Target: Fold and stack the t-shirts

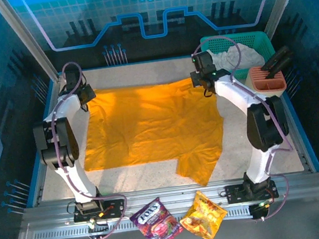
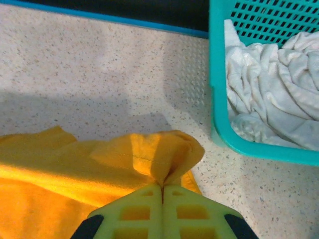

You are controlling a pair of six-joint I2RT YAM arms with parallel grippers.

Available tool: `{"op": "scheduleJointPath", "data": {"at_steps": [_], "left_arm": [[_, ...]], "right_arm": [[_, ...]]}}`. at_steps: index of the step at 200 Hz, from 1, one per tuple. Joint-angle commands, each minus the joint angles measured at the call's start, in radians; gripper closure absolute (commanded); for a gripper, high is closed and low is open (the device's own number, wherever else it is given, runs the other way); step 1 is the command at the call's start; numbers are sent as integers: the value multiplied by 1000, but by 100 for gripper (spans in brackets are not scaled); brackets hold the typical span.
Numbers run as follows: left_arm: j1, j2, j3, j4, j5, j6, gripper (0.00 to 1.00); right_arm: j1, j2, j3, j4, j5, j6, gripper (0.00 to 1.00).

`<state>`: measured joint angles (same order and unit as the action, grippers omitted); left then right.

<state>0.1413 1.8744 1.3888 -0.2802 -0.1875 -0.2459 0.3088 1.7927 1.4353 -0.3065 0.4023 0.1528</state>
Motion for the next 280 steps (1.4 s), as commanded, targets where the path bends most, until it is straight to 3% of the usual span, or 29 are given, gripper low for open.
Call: {"op": "scheduleJointPath", "data": {"at_steps": [1,103,140,180,223,238,249,280], "left_arm": [[11,-62,-58,26,15,-19,100],[8,-209,-277,28,57,-80,100],[7,-220,-329,11,54,-105,100],[7,-207,-351,-28,42,-128,72],[7,-321,-431,-19,42,-155,39],[7,-368,-434,-38,32,-152,32],[7,-395,-423,-59,24,-148,31],[6,-423,-357,-142,19,-132,31]], "right_arm": [[10,-63,-71,46,-18,48,100],[36,-292,-409,51,-31,153,100],[43,-276,-474,19,-92,189,100],[54,-178,-470,-48,-189,242,100],[88,-161,-533,-118,-250,302,100],[94,-171,-550,-146,-248,316,85],[94,-189,-550,-171,-240,317,71],[101,-259,-479,-266,-204,282,45]]}}
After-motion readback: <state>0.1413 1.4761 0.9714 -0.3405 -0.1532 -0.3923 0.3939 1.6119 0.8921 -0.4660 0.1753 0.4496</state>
